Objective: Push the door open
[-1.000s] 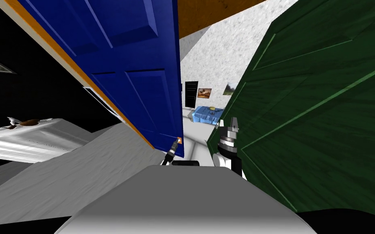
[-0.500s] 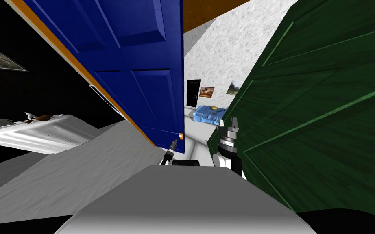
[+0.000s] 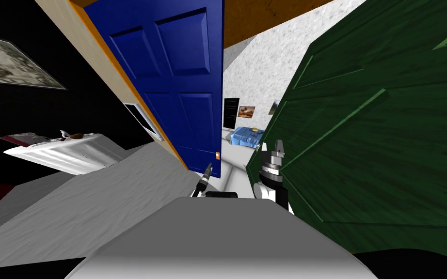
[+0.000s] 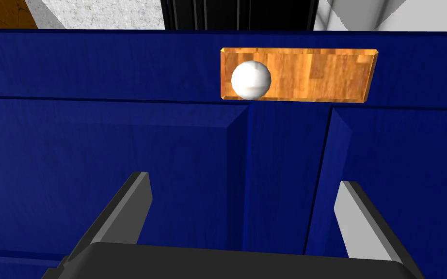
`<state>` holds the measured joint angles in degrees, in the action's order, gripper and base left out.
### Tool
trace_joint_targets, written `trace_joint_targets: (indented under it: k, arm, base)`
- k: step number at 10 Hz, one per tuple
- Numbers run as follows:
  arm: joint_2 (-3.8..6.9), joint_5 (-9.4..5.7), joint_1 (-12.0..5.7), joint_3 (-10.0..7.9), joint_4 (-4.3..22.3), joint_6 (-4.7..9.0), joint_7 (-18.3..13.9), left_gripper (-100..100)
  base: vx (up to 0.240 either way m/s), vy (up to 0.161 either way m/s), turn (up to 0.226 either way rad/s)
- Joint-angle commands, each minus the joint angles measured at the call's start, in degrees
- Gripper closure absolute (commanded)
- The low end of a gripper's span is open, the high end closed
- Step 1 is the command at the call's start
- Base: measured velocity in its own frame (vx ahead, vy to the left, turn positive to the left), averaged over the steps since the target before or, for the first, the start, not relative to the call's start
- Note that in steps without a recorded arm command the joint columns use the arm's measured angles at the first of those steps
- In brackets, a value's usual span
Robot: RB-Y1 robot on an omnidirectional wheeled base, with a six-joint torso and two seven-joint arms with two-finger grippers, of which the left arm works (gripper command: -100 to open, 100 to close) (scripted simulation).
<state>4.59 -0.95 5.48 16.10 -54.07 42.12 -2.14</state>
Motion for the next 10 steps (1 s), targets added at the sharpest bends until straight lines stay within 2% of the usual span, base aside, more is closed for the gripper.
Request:
trace_joint_targets:
  k: [1,6,10]
  arm:
    - [0.0,0.0,0.0,0.0,0.0,0.0,0.0,-100]
    - [0.04,-0.17,-0.55,-0.67,1.0,0.6,0.3,-100]
    - [-0.46,-0.32,-1.05,-1.27,1.8,1.15,0.6,-100]
  base:
    - [-0.1,-0.016,0.004]
    - [0.165,-0.034,-0.021]
    - [0.188,-0.06,-0.026]
